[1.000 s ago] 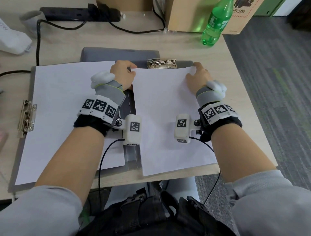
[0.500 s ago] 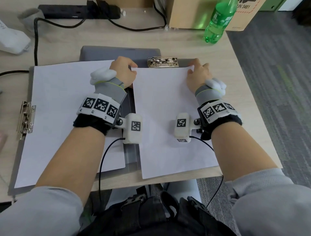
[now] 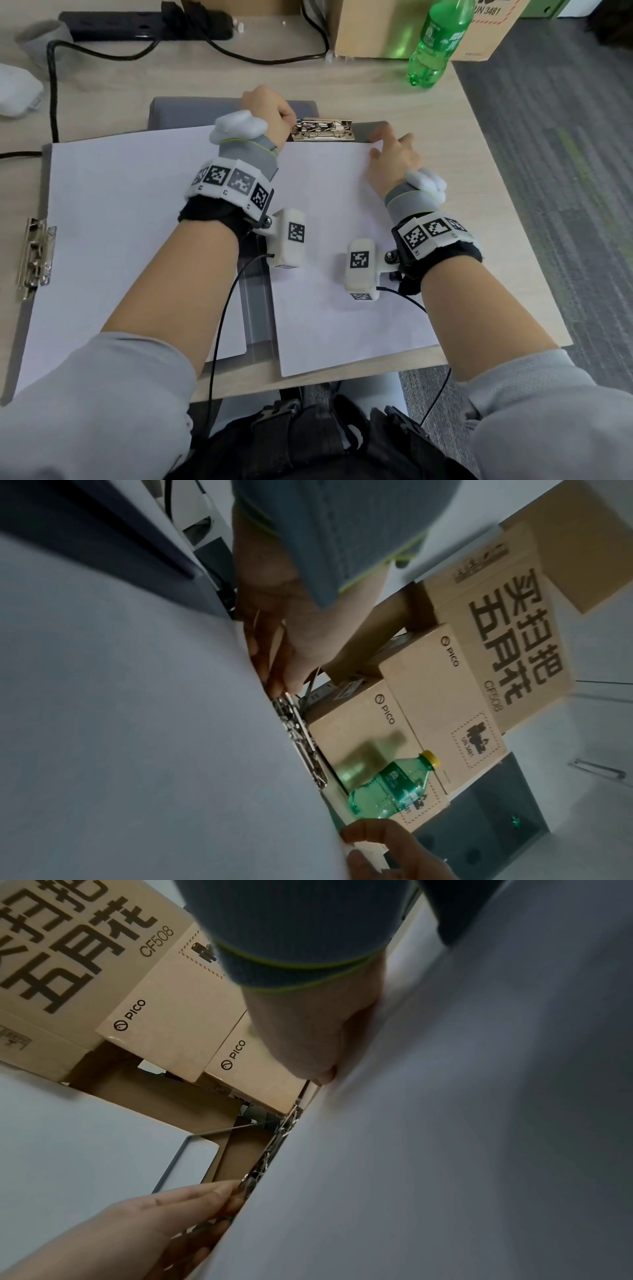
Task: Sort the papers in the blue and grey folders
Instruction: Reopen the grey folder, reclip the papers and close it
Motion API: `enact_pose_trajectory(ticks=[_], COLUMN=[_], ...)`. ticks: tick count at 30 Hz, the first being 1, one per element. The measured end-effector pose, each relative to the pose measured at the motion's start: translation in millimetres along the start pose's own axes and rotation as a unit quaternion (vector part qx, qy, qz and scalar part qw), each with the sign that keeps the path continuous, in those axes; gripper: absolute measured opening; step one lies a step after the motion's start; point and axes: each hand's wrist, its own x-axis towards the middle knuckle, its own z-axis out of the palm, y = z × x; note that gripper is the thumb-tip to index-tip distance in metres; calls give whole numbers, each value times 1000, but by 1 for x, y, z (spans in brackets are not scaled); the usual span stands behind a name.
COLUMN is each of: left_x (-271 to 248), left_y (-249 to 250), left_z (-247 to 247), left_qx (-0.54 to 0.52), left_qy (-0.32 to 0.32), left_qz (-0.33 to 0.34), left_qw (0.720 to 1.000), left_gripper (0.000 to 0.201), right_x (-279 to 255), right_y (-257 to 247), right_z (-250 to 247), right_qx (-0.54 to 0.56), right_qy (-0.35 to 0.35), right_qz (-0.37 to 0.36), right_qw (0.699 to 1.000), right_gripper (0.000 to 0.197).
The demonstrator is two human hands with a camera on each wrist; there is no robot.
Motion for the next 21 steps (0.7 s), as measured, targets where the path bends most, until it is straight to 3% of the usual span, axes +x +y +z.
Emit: enact_pose_trajectory(ticks=[8,16,21], left_x=[11,10,19], left_y=[-5,-7,11], left_z=[5,7,-7], left_qx=[-50,-41,-51], left_qy=[5,6,42], left_qz=[-61,-24,11], left_qw=[997,999,998], left_gripper=[15,14,13], right_x=[5,8,8], right_y=[3,6,6], right_z=[2,5,4], right_qx=[1,-5,-10], right_qy=[1,-5,-10], right_qz=[4,14,11], right_qw=[1000,1000,1000], right_gripper=[23,22,22])
